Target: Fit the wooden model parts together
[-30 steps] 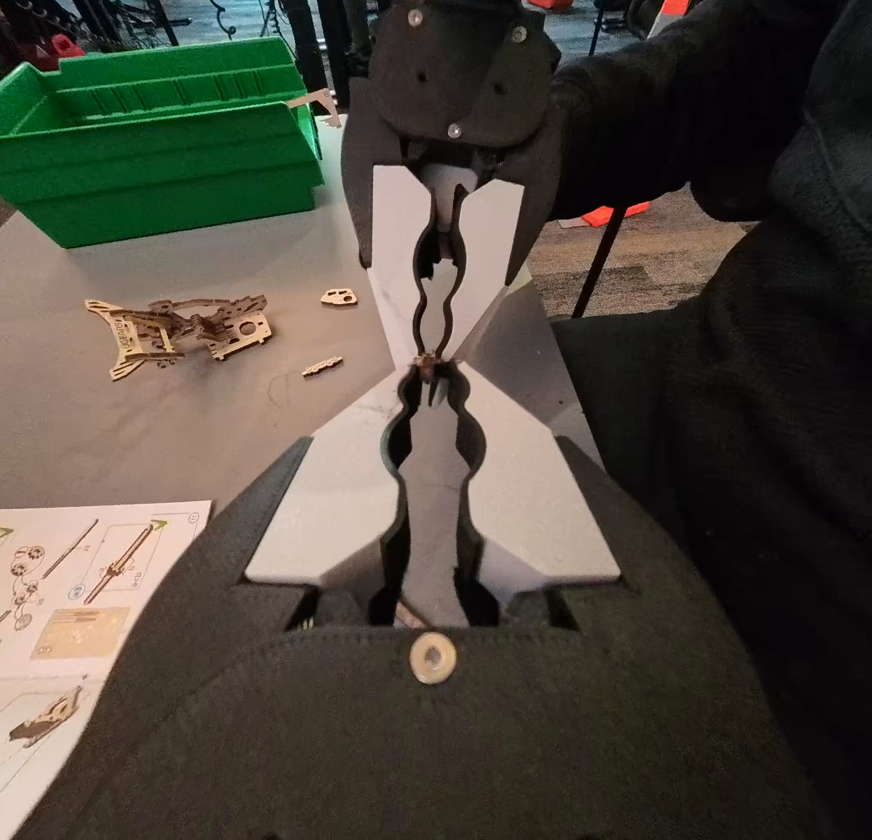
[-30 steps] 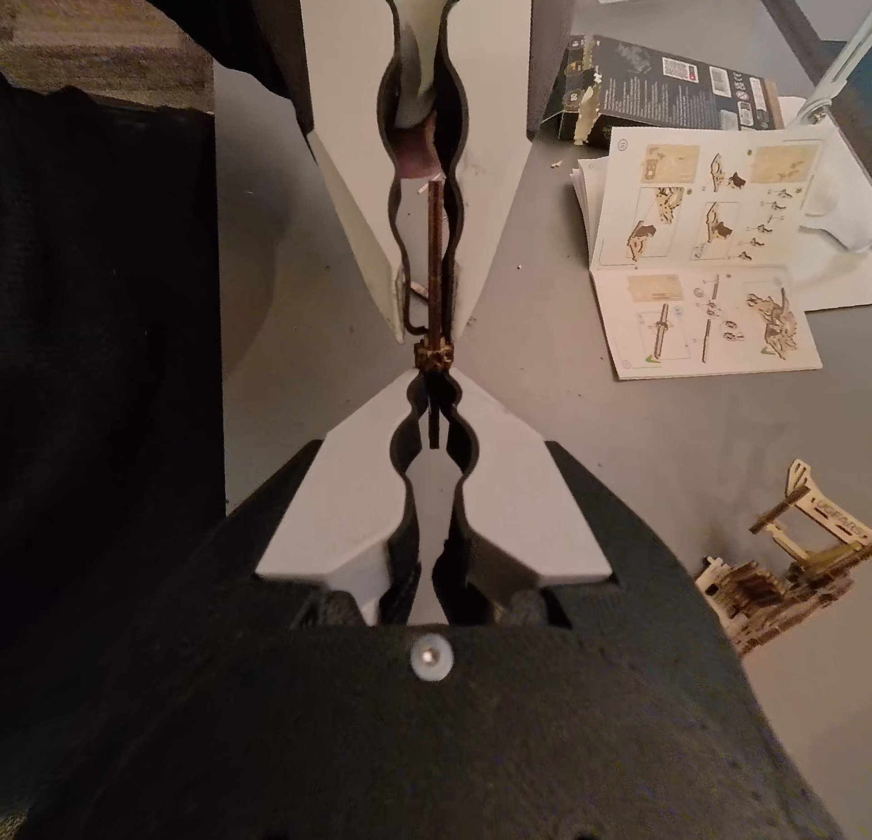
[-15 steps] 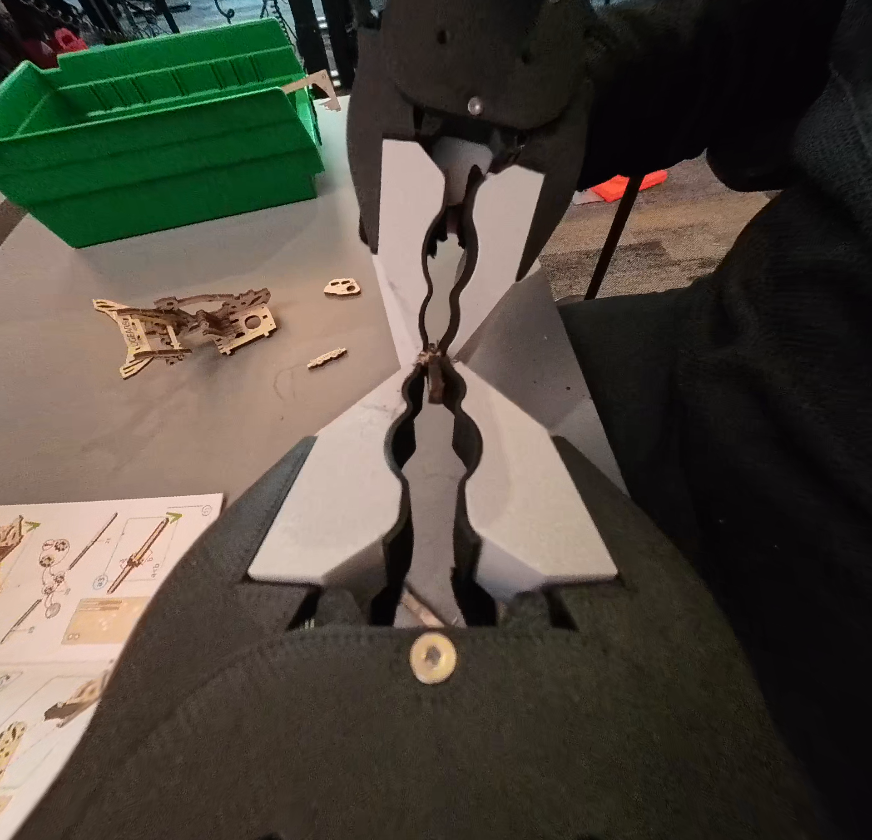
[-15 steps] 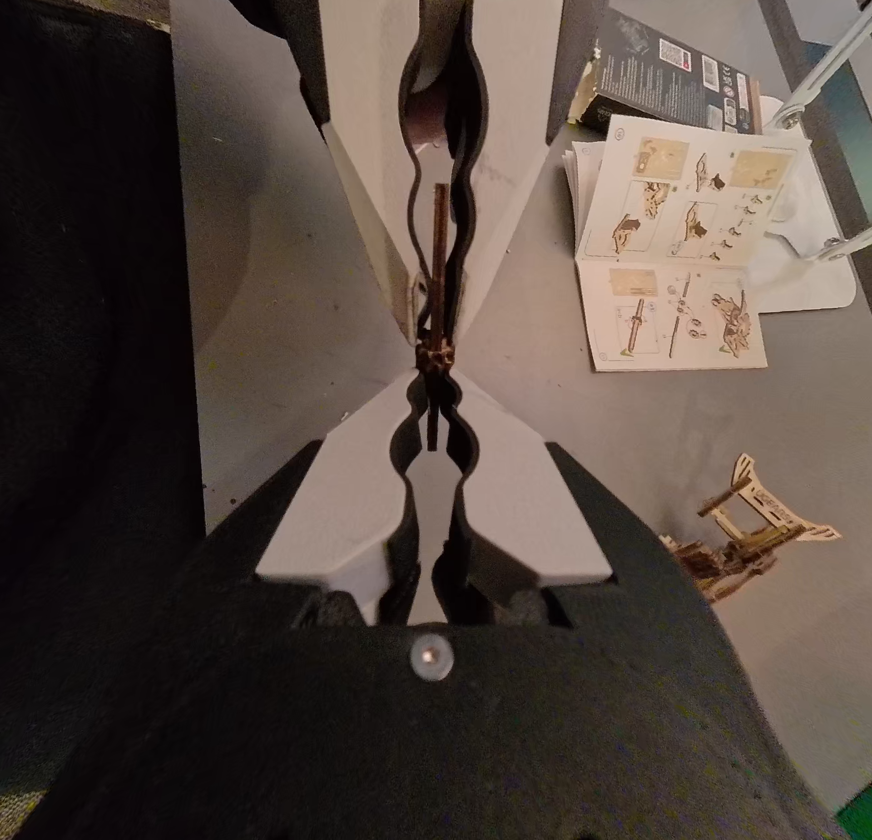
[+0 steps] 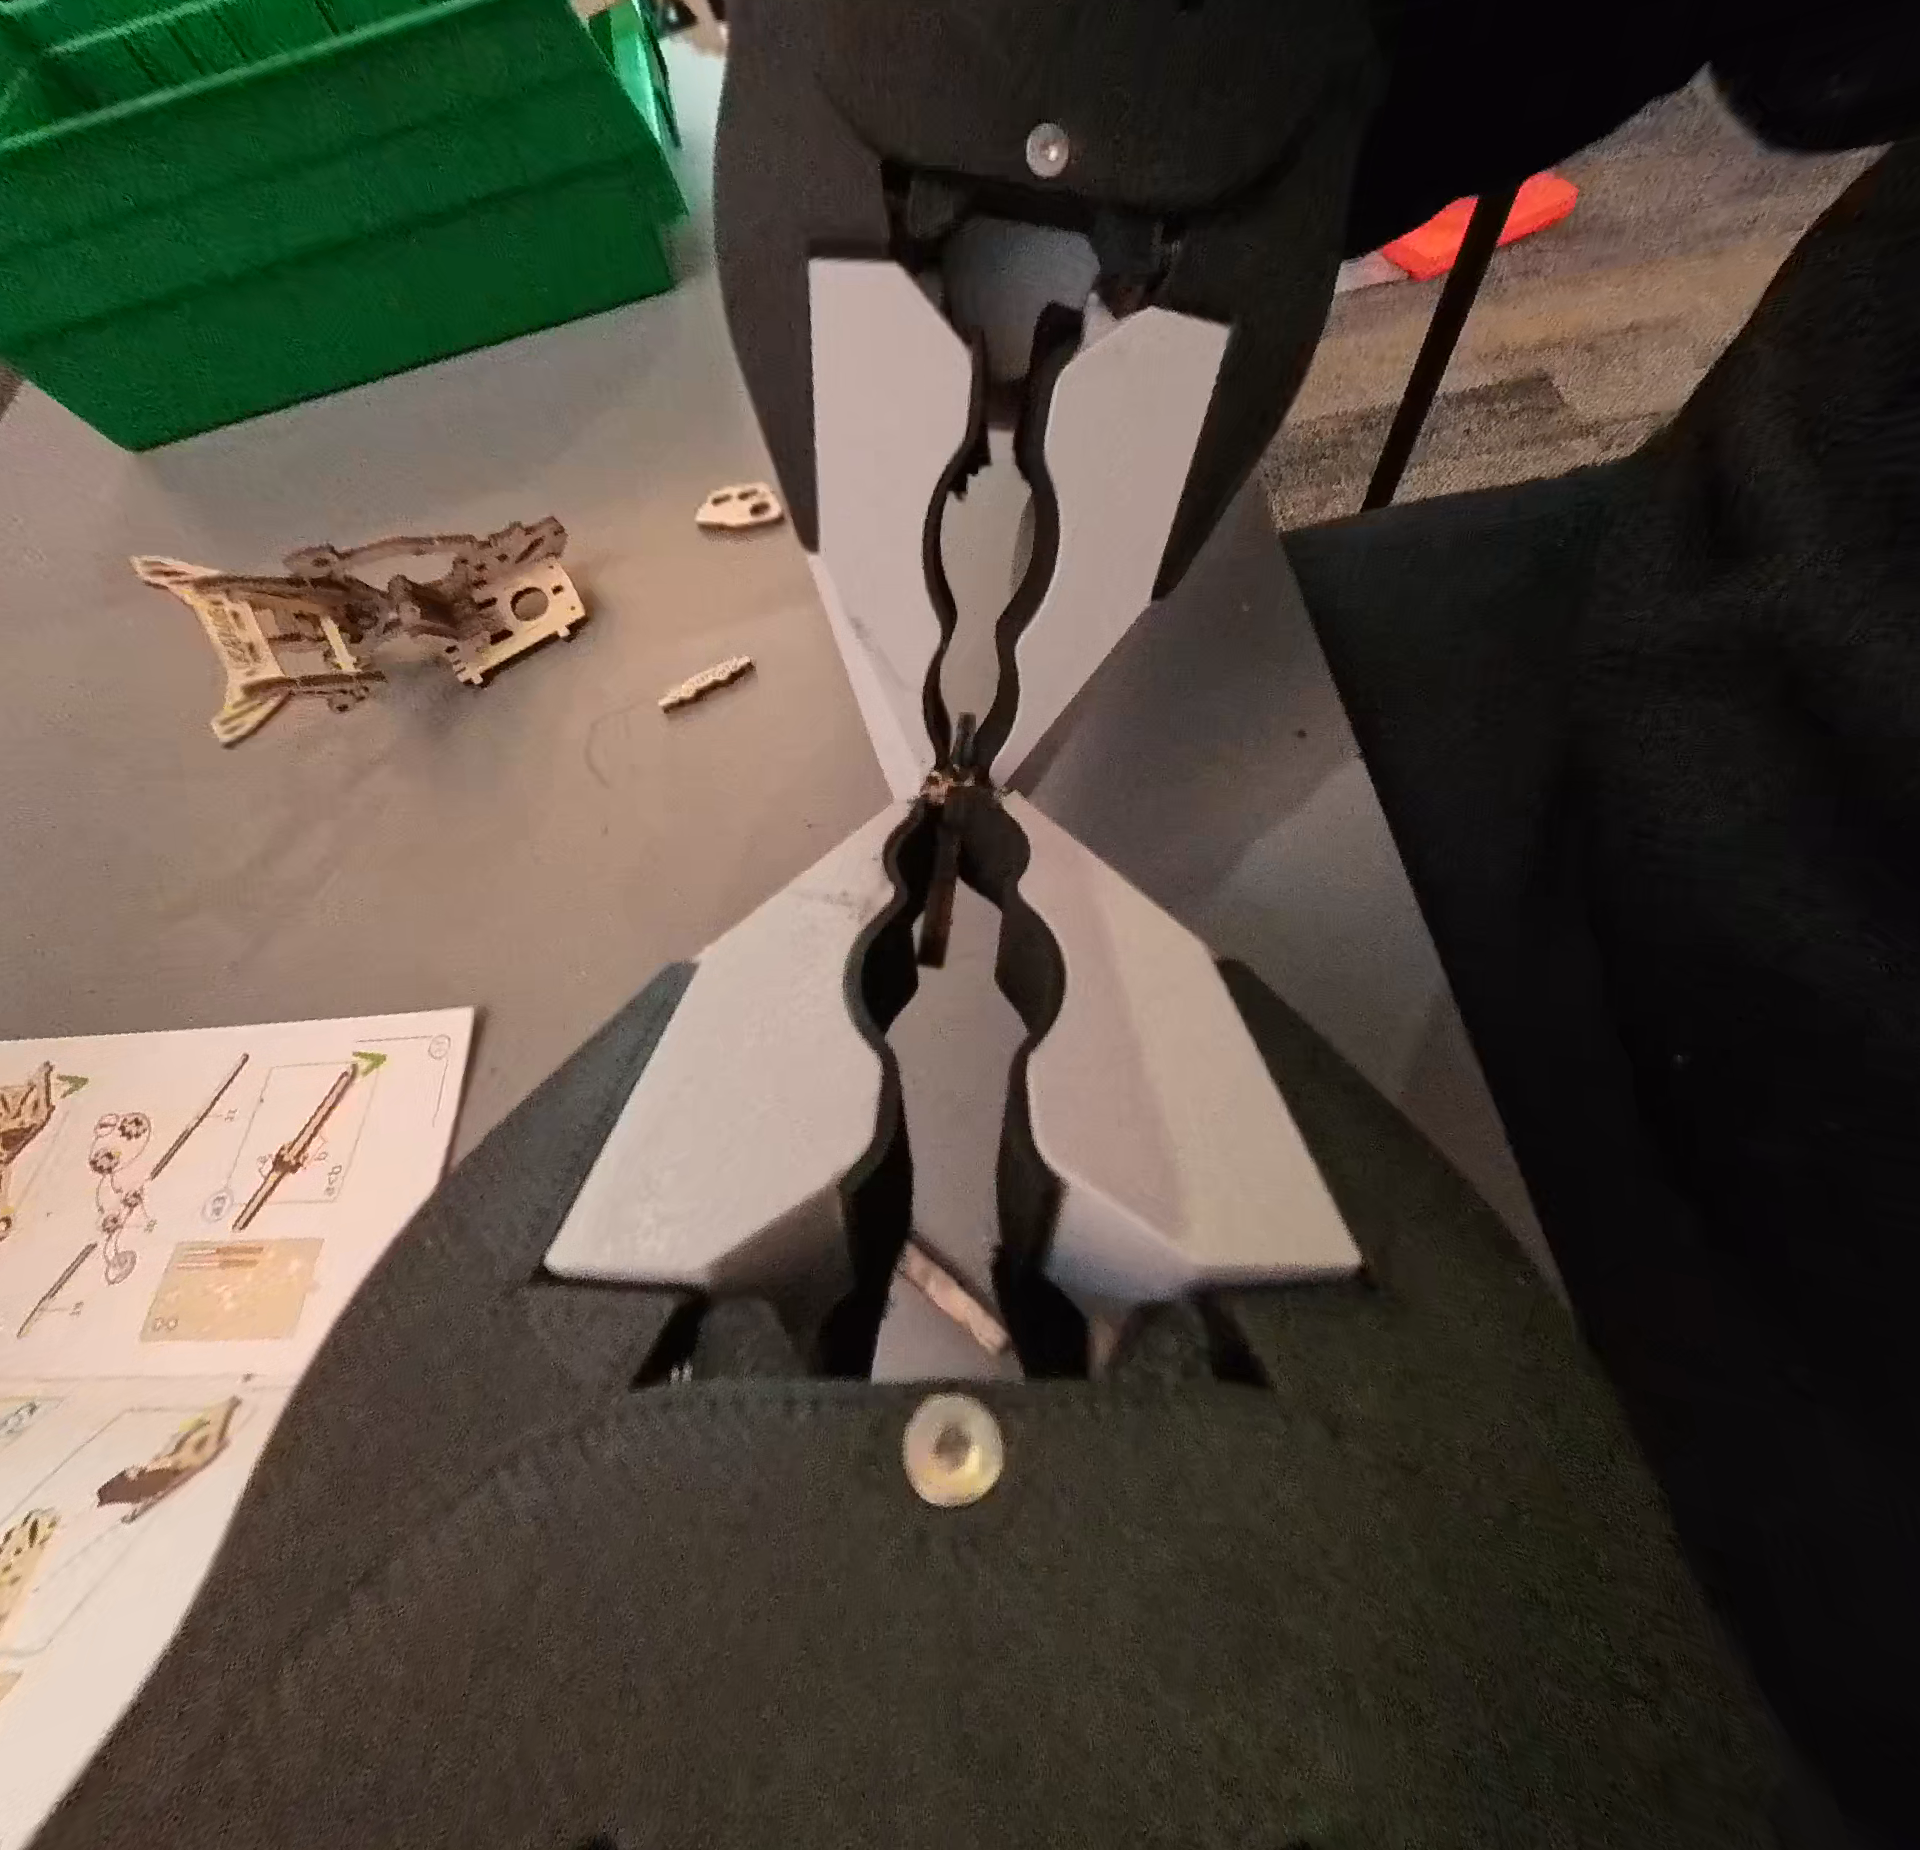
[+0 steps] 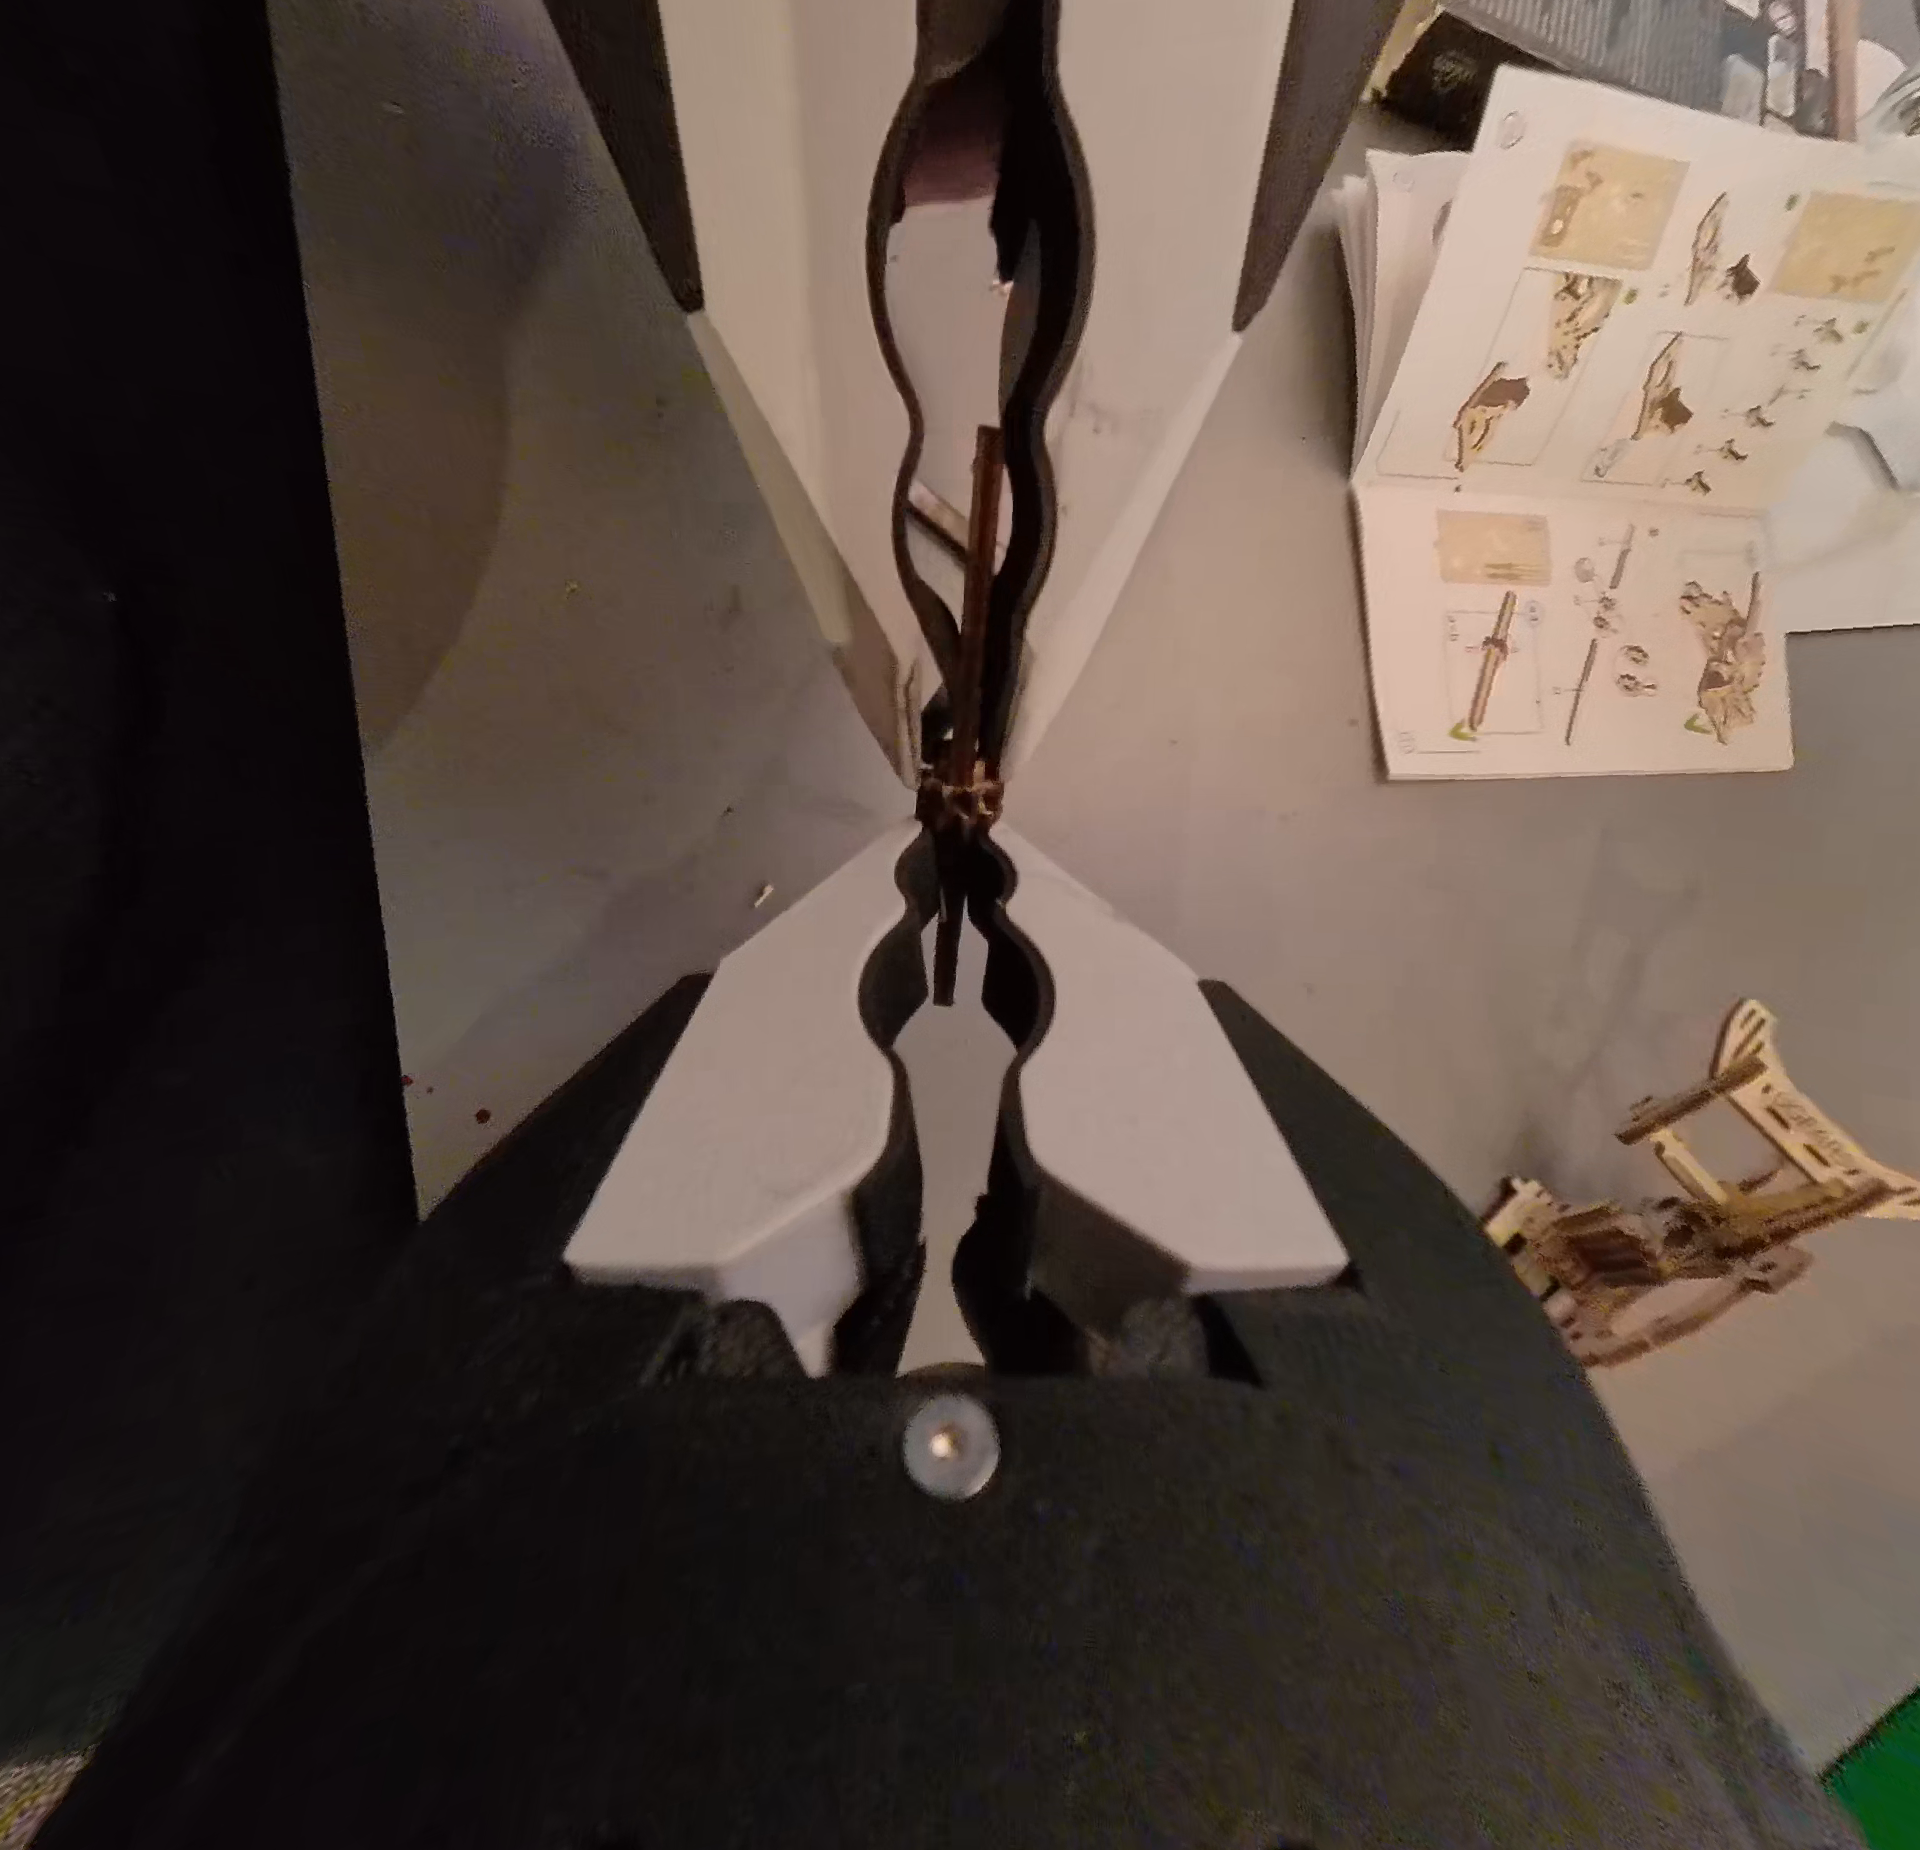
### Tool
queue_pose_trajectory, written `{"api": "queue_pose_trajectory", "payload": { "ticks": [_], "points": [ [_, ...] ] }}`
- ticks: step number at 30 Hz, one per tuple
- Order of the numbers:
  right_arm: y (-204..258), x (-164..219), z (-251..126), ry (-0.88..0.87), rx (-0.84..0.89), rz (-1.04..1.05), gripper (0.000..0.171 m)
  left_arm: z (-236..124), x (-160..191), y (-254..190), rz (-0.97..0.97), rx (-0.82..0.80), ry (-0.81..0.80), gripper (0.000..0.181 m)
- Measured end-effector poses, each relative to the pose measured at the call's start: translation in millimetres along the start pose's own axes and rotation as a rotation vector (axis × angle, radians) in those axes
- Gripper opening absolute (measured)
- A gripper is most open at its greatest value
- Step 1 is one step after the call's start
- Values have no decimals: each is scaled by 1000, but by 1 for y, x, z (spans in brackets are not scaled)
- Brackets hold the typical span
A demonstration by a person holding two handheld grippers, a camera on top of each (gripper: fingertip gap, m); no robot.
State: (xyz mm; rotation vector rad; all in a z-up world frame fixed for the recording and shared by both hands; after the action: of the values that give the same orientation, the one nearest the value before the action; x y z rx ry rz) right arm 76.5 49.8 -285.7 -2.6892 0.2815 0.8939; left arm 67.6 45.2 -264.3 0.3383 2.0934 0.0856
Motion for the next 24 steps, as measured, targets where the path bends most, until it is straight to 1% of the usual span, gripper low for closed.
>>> {"api": "queue_pose_trajectory", "payload": {
  "ticks": [1,9,11,14,16,18,21,24],
  "points": [
    [0,2,3,7,4,1,0,1,3,0,-1,-2,3,8],
    [6,12,19,28,-62,51,0,10,21,-3,-43,8,30,8],
    [3,12,20,-10,-113,129,2,9,21,1,-144,41,-7,8],
    [0,12,15,-74,-87,79,3,8,20,2,-145,42,-21,6],
    [1,19,16,-86,-111,130,7,9,24,4,-177,39,-33,5],
    [0,22,14,-122,-113,161,2,7,24,4,-186,44,-46,5],
    [0,25,15,-141,-123,173,1,9,25,3,-183,50,-44,5],
    [0,22,12,-198,-150,221,0,7,24,4,-196,62,-66,6]
  ]
}}
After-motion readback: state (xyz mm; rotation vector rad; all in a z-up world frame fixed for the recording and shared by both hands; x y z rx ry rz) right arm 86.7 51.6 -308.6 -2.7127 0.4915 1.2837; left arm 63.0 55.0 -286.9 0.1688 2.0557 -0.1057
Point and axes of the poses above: each gripper's, where its closed fingertips meet, z out along the fingers, x out of its underside, y = z × x across the jaws, the point moved 1 cm from there along -z, back along the fingers, and after that the axes turned 4 degrees about z, right-handed, at the moved point
